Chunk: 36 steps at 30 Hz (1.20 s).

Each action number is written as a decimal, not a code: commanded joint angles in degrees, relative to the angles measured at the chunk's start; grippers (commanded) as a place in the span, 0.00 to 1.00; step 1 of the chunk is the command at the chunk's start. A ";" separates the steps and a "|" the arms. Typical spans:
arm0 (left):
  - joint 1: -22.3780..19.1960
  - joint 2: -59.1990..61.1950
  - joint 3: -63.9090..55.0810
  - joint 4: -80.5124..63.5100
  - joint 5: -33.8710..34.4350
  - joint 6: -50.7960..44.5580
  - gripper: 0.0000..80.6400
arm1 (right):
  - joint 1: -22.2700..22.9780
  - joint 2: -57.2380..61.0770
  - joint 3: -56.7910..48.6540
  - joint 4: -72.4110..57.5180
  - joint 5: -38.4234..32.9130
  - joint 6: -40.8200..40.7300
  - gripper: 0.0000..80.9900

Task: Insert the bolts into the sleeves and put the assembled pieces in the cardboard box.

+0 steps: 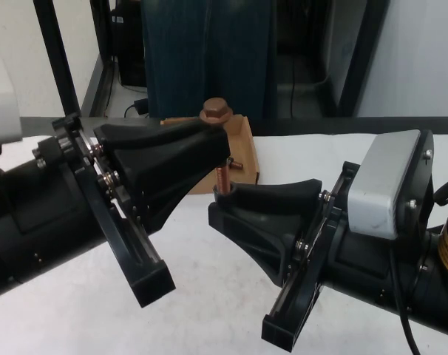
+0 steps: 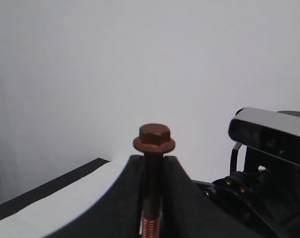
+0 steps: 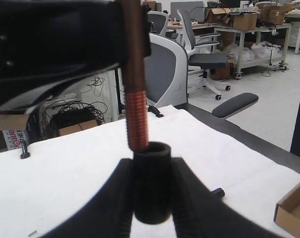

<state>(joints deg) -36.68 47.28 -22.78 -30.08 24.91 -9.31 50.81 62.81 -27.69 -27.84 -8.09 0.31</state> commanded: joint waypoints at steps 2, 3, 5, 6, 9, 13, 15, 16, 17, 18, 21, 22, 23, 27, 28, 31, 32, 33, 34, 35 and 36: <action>-0.26 -0.54 0.94 -0.66 -0.44 0.79 0.01 | 0.22 -0.12 -0.31 -1.18 0.06 0.18 0.00; -0.26 -0.55 1.09 -0.66 -0.44 0.79 0.01 | 0.22 -0.12 -0.31 -1.18 0.06 0.18 0.00; -0.26 -0.40 1.28 -0.66 -0.44 0.79 0.01 | 0.22 -0.12 -0.31 -1.18 0.06 0.18 0.00; -0.26 -0.32 1.25 -0.66 -0.44 0.79 0.01 | 0.22 -0.12 -0.31 -1.18 0.06 0.18 0.00; -0.26 -0.23 1.25 -0.81 -0.44 0.79 0.01 | 0.22 -0.12 -0.31 -1.18 -1.04 0.18 0.00; -0.26 -0.23 1.25 -0.80 -0.44 0.67 0.01 | 0.22 -0.12 -0.31 -1.18 -2.95 0.18 0.00; -0.26 -0.23 1.25 -0.80 -0.44 -0.14 0.01 | 0.22 -0.12 -0.31 -1.18 -3.45 0.18 0.00; -0.26 -0.23 1.25 -0.80 -0.44 -1.04 0.01 | 0.22 -0.12 -0.31 -1.18 -3.45 0.18 0.00; -0.26 -0.23 1.25 -0.67 -0.44 -1.26 0.01 | 0.22 -0.12 -0.31 -1.18 -3.45 0.18 0.00; -0.26 -0.23 1.25 -0.66 -0.44 -1.18 0.01 | 0.22 -0.12 -0.31 -1.46 -3.44 0.18 0.00; -0.26 -0.23 1.25 -0.66 -0.34 -0.93 0.01 | 0.22 -0.12 -0.31 -1.62 -3.44 0.01 0.00; -0.26 -0.23 1.25 -0.55 -0.34 -0.93 0.01 | 0.22 -0.12 -0.31 -1.62 -3.44 0.01 0.00; -0.26 -0.23 1.36 -0.58 -0.34 -0.93 0.01 | 0.22 -0.12 -0.31 -1.62 -3.44 -0.81 0.00; -0.26 -0.23 1.35 1.21 -0.34 -1.70 0.01 | 0.22 -0.12 -0.31 -2.70 -3.44 -0.80 0.00; -0.26 -0.23 1.35 1.68 -0.34 -2.33 0.01 | 0.22 -0.12 -0.31 -3.30 -3.44 -0.80 0.00; -0.26 -0.23 1.35 3.21 -0.34 -2.91 0.01 | 0.22 -0.12 -0.31 -5.14 -3.44 -1.86 0.00; -0.26 -0.23 1.35 3.69 -0.34 -2.91 0.01 | 0.22 -0.12 -0.31 -5.46 -3.44 -2.79 0.00; -0.26 -0.23 1.35 3.89 -0.34 -2.91 0.01 | 0.22 -0.12 -0.31 -5.55 -3.44 -3.45 0.00; -0.26 -0.23 1.35 4.15 -0.34 -2.91 0.01 | 0.22 -0.12 -0.31 -5.53 -3.33 -3.72 0.00; -0.26 -0.23 1.35 4.21 -0.34 -2.91 0.01 | 0.22 -0.12 -0.31 -5.53 -3.33 -3.80 0.00; -0.26 -0.23 1.35 4.21 -0.34 -2.91 0.01 | 0.22 -0.12 -0.31 -5.53 -3.33 -3.80 0.00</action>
<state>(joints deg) -36.68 47.40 -21.47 -26.99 24.58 -11.71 50.81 63.00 -27.46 -30.49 -11.05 -2.26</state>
